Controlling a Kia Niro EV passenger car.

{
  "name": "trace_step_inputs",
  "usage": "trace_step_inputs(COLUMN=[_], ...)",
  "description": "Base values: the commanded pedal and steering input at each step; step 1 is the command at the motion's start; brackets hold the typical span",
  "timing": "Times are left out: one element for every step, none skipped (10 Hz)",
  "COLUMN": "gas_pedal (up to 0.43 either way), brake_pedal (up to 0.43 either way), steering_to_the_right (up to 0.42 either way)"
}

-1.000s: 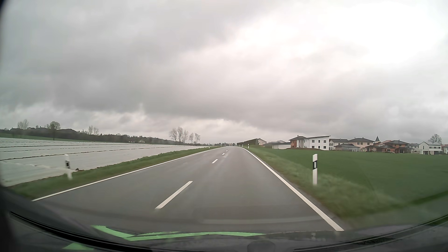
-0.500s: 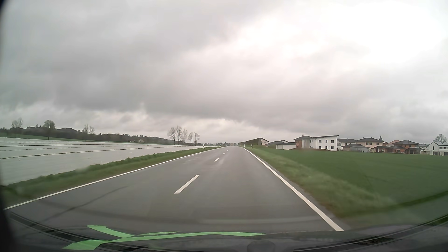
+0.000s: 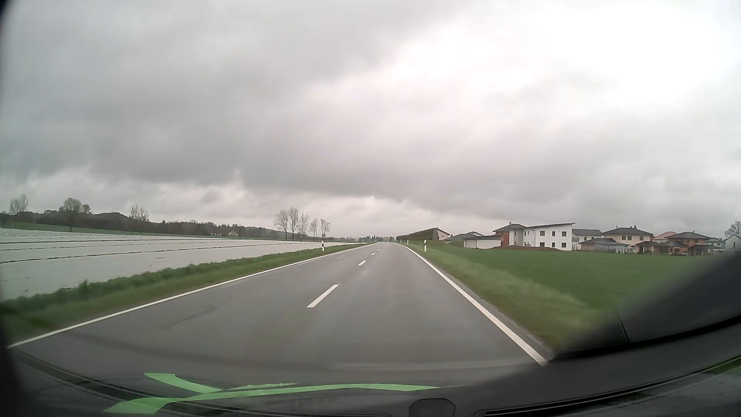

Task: Follow the waypoints while adhering to traffic rules and regulations

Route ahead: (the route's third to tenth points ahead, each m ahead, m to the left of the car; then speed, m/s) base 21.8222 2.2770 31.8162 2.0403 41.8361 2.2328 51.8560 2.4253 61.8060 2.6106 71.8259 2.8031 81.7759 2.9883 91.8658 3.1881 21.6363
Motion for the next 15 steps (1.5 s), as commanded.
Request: trace_step_inputs(gas_pedal=[0.189,0.189,0.169,0.138,0.130,0.130,0.118,0.118,0.098,0.067,0.067,0.079,0.087,0.118,0.130], brake_pedal=[0.000,0.000,0.000,0.000,0.000,0.000,0.000,0.000,0.000,0.000,0.000,0.000,0.000,0.000,0.000], steering_to_the_right=[-0.002,-0.002,-0.002,-0.001,0.000,0.001,0.001,0.001,0.001,0.001,0.001,0.001,0.001,0.001,0.001])
